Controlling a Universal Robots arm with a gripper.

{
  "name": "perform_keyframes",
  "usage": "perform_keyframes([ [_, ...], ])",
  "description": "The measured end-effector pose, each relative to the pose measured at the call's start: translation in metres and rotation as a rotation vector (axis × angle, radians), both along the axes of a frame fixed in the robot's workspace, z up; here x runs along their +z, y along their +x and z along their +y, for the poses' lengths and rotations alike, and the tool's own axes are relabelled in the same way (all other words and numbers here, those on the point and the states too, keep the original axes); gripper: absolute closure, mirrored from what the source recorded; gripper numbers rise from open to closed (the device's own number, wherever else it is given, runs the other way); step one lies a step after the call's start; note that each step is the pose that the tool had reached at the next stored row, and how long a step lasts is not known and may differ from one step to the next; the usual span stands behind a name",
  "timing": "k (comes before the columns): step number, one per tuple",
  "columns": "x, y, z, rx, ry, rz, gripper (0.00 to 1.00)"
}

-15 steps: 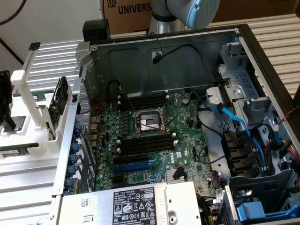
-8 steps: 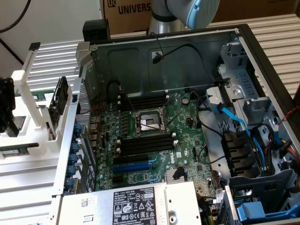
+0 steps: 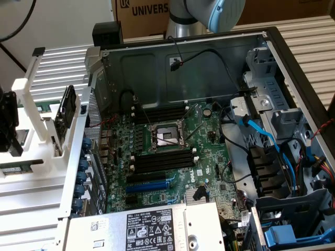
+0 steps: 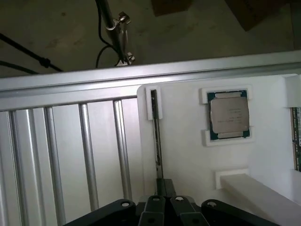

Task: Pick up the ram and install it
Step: 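Pick up the ram and move it above insertion slot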

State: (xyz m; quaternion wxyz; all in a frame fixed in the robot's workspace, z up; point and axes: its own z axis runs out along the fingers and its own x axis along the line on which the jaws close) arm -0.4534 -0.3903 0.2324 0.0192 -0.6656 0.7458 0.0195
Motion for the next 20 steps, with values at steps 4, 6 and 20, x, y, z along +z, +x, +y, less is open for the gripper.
perform_keyframes([
  [4,-0.0001,0.0,0.0,0.002,0.0001,-0.0002,0.89],
  [6,-0.0001,0.0,0.0001,0.002,0.0001,-0.0002,0.89],
  [20,-0.0011,-0.0001,-0.0004,0.002,0.0003,-0.0004,0.75],
])
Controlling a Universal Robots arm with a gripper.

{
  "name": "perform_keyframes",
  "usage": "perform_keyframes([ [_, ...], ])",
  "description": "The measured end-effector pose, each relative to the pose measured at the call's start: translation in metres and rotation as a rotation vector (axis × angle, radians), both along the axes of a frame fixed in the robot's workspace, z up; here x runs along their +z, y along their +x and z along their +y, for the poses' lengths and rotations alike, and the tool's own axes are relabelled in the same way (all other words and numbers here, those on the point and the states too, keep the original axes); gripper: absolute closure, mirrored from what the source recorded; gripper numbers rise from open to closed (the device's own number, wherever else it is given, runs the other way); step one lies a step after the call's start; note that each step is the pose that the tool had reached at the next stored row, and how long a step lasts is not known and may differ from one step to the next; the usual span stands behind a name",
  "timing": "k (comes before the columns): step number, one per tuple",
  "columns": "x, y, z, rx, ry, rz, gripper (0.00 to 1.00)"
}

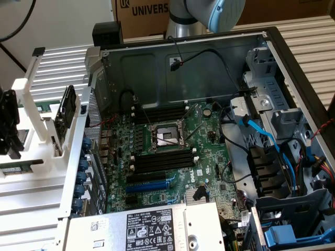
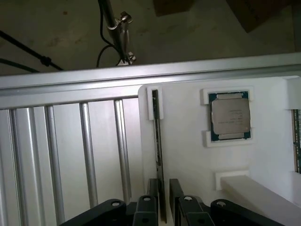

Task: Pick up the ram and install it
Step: 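Pick up the ram and move it above insertion slot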

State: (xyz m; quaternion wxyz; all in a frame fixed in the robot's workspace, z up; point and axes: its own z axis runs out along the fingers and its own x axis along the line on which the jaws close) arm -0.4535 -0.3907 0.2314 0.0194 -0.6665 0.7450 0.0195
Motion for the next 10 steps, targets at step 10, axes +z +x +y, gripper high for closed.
perform_keyframes([
  [10,-0.007,0.0,-0.0004,0.065,-0.0003,0.0004,0.75],
])
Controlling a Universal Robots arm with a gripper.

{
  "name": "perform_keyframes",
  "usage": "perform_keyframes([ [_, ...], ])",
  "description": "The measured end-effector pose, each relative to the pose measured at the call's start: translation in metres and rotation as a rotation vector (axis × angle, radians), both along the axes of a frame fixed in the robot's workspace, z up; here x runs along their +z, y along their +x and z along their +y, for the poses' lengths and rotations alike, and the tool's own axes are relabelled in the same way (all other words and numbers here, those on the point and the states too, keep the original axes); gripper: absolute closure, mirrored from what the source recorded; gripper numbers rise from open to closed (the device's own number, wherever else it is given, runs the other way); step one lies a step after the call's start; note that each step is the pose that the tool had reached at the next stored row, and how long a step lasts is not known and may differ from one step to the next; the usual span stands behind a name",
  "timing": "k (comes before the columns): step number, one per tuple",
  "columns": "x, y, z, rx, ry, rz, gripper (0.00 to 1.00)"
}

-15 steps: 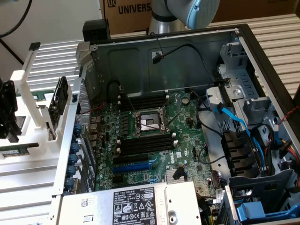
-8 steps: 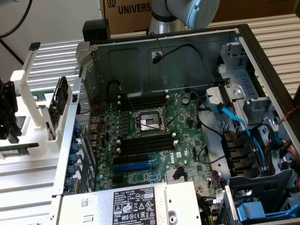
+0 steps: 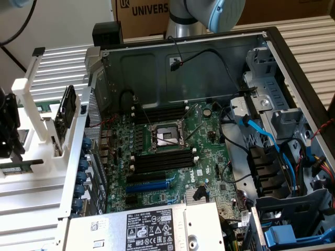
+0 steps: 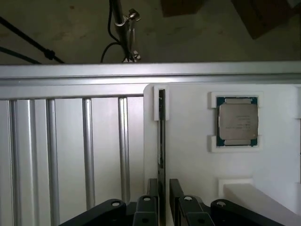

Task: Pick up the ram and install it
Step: 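Pick up the ram and move it above insertion slot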

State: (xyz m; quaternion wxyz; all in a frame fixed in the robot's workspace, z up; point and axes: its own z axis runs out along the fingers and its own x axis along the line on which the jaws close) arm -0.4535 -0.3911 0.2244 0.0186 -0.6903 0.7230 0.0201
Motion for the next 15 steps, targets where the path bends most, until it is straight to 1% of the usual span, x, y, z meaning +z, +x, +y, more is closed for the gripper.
perform_keyframes([
  [8,-0.0087,0.0,0.0,0.004,0.0001,-0.0008,0.75],
  [11,-0.0129,0.0,0.0,0.007,0.0001,-0.0019,0.75],
  [15,-0.0139,0.0,0.0012,0.011,0.0,-0.0022,0.75],
])
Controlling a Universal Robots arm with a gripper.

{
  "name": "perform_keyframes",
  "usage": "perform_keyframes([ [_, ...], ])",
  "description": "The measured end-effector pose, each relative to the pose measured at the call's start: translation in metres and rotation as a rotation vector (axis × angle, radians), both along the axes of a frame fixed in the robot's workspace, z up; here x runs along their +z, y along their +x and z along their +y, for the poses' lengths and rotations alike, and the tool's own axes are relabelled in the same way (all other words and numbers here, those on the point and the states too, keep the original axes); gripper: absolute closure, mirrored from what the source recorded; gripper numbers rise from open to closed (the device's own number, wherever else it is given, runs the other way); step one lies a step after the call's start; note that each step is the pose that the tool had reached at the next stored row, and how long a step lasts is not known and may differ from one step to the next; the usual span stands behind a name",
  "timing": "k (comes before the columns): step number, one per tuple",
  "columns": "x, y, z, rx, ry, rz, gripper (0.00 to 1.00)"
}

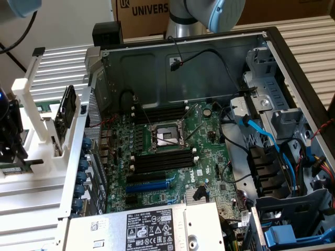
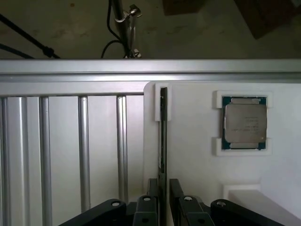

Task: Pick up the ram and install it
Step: 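Pick up the ram and move it above insertion slot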

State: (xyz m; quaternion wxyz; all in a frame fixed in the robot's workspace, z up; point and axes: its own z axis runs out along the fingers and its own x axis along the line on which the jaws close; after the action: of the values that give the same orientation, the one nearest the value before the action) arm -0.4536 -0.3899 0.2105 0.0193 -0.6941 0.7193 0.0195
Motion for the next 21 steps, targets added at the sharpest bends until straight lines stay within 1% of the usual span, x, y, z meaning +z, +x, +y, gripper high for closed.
perform_keyframes([
  [5,-0.002,-0.001,0.0012,0.003,-0.0008,0.0,0.75],
  [14,-0.0104,-0.001,0.0017,0.006,-0.001,0.0001,0.75],
  [21,-0.0105,-0.001,0.0018,0.006,-0.0009,-0.0001,0.75],
])
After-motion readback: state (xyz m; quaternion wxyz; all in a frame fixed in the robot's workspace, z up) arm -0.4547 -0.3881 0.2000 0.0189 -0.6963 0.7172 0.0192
